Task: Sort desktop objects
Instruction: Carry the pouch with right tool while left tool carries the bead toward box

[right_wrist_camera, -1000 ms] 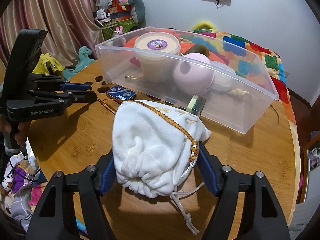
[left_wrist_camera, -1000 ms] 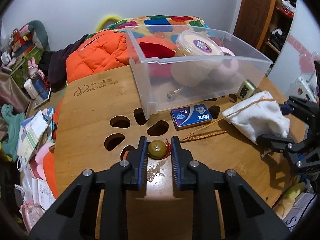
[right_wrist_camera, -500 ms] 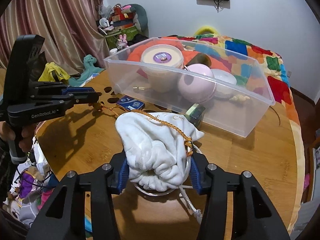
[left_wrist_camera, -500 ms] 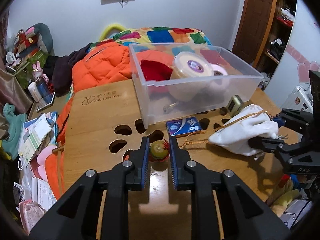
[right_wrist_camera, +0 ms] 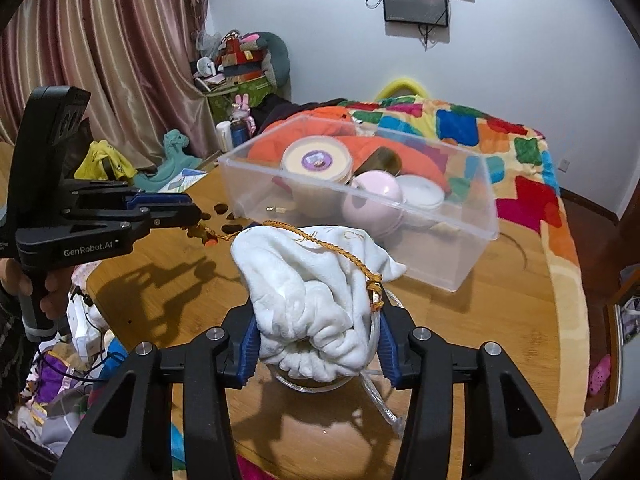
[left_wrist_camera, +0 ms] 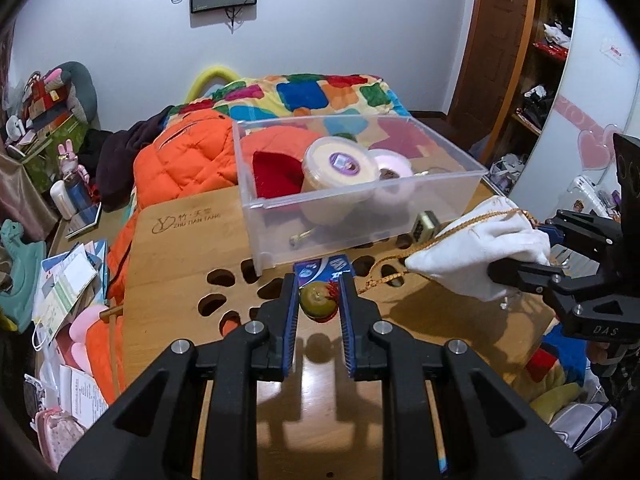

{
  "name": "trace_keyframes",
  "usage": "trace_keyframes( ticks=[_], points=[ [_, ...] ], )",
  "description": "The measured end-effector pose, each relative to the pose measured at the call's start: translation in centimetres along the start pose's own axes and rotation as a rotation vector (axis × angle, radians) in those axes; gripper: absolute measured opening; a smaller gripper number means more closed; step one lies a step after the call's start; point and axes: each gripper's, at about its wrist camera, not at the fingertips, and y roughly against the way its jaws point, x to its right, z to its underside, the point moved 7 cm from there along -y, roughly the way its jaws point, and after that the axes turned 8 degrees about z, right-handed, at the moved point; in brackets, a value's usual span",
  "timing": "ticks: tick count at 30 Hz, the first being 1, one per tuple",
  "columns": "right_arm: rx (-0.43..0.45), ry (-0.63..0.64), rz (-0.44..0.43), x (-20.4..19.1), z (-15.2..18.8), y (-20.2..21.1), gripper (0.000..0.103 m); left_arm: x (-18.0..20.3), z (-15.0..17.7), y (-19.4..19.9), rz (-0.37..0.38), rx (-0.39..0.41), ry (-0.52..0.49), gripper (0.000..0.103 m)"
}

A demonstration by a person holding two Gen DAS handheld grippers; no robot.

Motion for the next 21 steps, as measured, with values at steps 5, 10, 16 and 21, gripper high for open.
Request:
trace_keyframes(
  ticks=[5, 10, 16, 21],
  points=[
    [0.024, 0.002, 0.030, 0.9, -0.8, 1.2, 0.044, 1.2, -0.9, 0.7, 0.001, 0.020, -0.022, 0.019],
    [0.052, 0.003, 0.052, 1.8, -1.7, 2.4, 0.044, 2.4, -2.2, 1.1, 0.007, 0.041, -0.039, 0.019],
    [0.078, 0.004, 0.073, 2.7, -2.6, 3.3, 0.044, 3.4, -4.0, 1.2, 0.027, 0.067, -0.050, 0.019],
    [0.094, 0.001, 0.088, 3.8, -3.6, 3.6, 0.044, 4.1, -5.5, 0.7, 0.042, 0.075, -0.061, 0.019]
  ],
)
